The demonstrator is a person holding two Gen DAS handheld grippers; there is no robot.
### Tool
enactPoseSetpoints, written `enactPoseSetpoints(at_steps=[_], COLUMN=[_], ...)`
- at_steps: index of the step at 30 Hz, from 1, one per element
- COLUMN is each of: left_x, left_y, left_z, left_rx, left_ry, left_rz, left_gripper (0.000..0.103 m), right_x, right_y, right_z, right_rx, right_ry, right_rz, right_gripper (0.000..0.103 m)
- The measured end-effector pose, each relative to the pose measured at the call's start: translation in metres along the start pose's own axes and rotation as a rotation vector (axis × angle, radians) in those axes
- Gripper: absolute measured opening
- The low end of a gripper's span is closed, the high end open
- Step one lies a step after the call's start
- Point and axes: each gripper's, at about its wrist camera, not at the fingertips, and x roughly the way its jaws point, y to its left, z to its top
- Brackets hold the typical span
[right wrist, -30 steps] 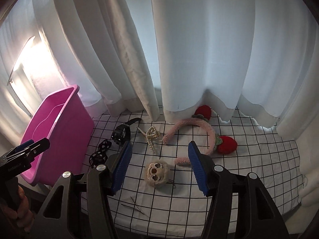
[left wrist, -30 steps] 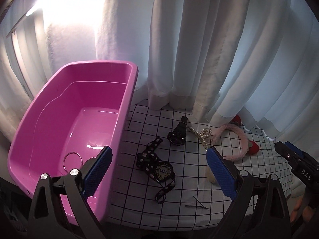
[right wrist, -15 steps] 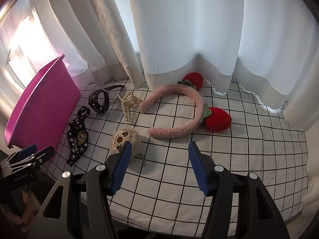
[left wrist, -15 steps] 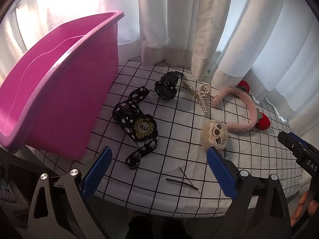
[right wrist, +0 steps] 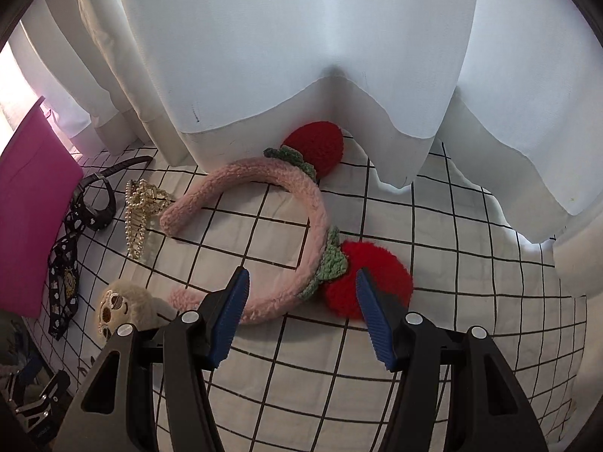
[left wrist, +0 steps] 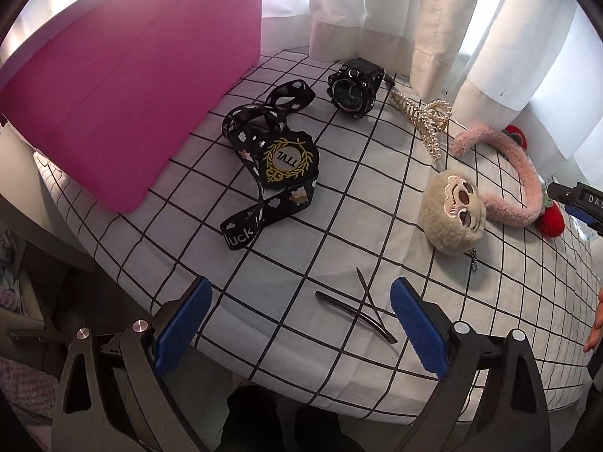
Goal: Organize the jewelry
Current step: 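Move the right tool back to the pink fuzzy headband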
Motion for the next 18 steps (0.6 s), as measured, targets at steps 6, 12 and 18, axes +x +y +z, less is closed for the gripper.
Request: enactPoseSetpoints(at_steps=[6, 12, 18], left_x=[0.01, 0.018, 0.019], left_y=[-0.007, -0.015, -0.025], left_z=[-0.007, -0.012, -0.017], left_rx=[-0.031, -0.053, -0.047], left_ry=[0.013, 0.021, 0.031], left_rz=[0.025, 0.03, 0.037], left_gripper=[0.094, 0.094, 0.094], right_x=[0.031, 0.043, 0.048], right_y=[-0.005, -0.004, -0.007], right_z=[0.01, 0.018, 0.028], right_rx=[-0.048, -0.093, -0.116], right_ry=[0.033, 0.031, 0.027], right_rz=[-0.01, -0.037, -0.037], right_gripper=[0.056, 0.058, 0.058])
